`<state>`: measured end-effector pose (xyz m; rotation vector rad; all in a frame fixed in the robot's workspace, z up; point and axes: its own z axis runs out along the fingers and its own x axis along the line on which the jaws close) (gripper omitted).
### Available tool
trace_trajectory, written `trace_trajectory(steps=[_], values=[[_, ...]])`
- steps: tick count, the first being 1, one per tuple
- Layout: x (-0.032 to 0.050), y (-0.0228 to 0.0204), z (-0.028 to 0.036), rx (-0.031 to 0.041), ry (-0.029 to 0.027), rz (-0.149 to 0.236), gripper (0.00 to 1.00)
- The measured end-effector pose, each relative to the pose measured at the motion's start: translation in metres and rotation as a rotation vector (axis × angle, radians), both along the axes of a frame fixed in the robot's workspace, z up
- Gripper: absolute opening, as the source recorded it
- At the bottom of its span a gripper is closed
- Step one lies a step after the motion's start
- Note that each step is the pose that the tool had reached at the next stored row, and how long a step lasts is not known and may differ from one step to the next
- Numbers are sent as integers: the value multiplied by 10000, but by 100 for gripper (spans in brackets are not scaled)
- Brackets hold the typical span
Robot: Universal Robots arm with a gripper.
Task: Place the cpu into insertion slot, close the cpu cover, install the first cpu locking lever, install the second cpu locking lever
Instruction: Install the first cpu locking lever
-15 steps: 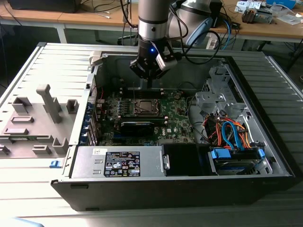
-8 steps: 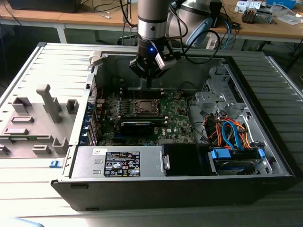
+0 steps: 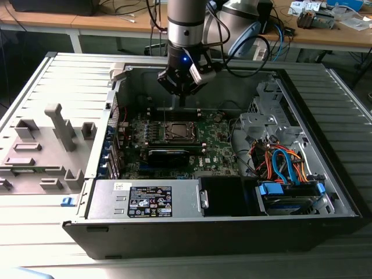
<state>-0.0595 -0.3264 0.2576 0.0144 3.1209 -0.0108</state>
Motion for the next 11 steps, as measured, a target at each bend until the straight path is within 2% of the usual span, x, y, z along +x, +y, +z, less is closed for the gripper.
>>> trace_trajectory(steps=[2,3,5,6,11], values=[[-42,0,4,44,-13,0,11],[-59,0,5,84,-18,0,11],[-124,-1,10,212,-37,0,11],[-159,0,12,243,-51,0,11],[-287,0,17,282,-113,0,11]])
